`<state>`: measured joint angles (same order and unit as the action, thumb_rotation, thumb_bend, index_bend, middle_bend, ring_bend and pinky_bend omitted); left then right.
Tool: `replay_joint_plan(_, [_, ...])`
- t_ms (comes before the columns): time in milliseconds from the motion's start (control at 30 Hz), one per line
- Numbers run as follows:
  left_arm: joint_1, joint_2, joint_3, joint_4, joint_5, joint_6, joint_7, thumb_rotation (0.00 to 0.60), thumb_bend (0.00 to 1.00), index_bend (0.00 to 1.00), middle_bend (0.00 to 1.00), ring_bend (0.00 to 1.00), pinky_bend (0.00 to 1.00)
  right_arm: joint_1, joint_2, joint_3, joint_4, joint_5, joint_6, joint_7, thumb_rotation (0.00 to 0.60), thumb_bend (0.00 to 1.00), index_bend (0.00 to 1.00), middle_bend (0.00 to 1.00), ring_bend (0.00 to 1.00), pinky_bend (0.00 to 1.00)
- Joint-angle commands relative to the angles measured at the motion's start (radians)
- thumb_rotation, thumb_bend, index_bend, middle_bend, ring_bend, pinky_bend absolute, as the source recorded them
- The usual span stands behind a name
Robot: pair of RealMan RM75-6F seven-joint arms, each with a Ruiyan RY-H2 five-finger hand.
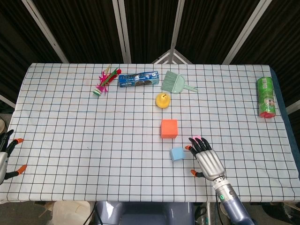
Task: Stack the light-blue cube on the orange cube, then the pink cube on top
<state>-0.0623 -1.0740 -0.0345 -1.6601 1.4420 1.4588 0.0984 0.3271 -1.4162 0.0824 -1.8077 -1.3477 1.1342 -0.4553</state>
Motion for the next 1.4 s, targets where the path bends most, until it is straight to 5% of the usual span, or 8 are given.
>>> replay_joint_plan(33, [0.001, 0.000, 0.000, 0.000, -0.001, 0.001, 0.000, 0.600, 0.21, 0.22, 0.01, 0.00, 0.02, 0.011, -0.013, 0.002, 0.006, 0.012, -0.010, -0.009, 0.600, 0.25, 0.25, 0.07, 0.03, 0.00])
replay_joint_plan(1400, [-0.005, 0.002, -0.009, 0.007, -0.030, -0.013, -0.001, 0.600, 0.21, 0.22, 0.02, 0.00, 0.02, 0.173, -0.161, 0.045, 0.098, 0.244, -0.064, -0.126, 0.600, 0.29, 0.33, 0.07, 0.03, 0.00])
